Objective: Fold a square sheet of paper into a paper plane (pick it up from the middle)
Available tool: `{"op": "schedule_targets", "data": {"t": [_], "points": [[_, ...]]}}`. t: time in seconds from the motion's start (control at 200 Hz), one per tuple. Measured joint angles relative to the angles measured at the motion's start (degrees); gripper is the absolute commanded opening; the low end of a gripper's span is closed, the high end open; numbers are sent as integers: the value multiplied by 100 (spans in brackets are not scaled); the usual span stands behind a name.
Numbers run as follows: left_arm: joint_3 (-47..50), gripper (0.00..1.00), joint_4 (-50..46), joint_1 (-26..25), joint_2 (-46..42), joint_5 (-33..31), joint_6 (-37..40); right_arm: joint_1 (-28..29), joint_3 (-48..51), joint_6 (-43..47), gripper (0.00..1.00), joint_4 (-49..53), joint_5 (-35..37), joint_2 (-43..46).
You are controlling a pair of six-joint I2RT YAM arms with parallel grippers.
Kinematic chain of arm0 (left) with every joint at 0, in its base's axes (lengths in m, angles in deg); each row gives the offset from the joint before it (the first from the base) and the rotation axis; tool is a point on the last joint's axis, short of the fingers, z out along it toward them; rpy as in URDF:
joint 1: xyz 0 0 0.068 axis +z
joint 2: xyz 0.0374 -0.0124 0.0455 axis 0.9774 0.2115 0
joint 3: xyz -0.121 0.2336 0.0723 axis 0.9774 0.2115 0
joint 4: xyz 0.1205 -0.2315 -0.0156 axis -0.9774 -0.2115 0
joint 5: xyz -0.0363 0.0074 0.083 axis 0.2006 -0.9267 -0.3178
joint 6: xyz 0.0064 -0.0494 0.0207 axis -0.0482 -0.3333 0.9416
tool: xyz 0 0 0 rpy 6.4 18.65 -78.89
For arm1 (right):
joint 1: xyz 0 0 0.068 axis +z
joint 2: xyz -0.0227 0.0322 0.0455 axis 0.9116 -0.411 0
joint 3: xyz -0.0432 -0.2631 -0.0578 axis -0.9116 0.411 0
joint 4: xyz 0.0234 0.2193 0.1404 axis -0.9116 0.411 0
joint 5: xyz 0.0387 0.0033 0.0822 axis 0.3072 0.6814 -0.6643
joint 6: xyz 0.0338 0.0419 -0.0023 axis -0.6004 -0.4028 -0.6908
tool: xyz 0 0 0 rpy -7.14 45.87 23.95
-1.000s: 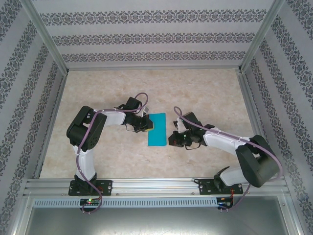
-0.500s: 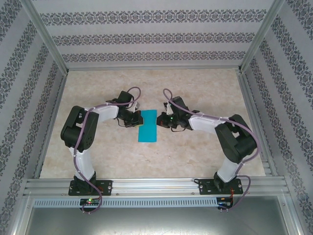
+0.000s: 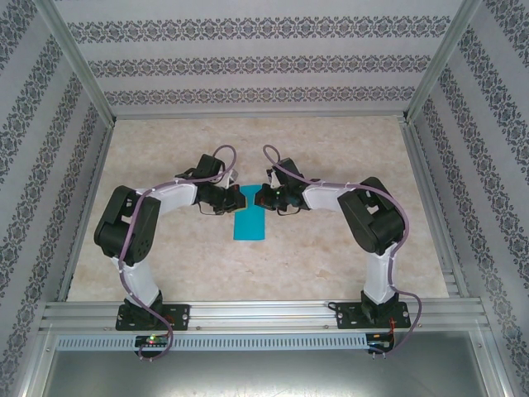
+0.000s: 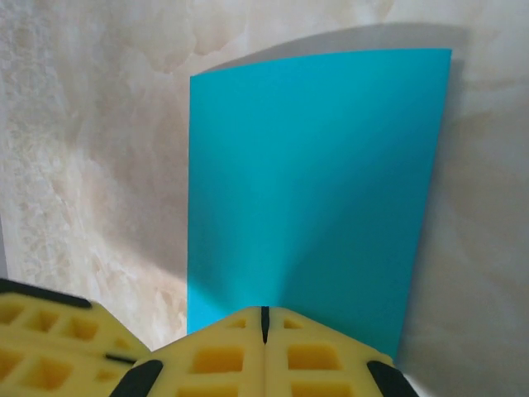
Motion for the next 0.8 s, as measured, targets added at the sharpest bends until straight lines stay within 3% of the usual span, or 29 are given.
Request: {"op": "schedule_targets", "data": {"t": [0.365,0.799], "points": [[372,0,879,-592,111,70,-789,-328,37,-33,0,-304,-269,-13],[415,0,1255,-743,442,-105,-1198,-374,37,-125,0,-433,-496,-365]]}}
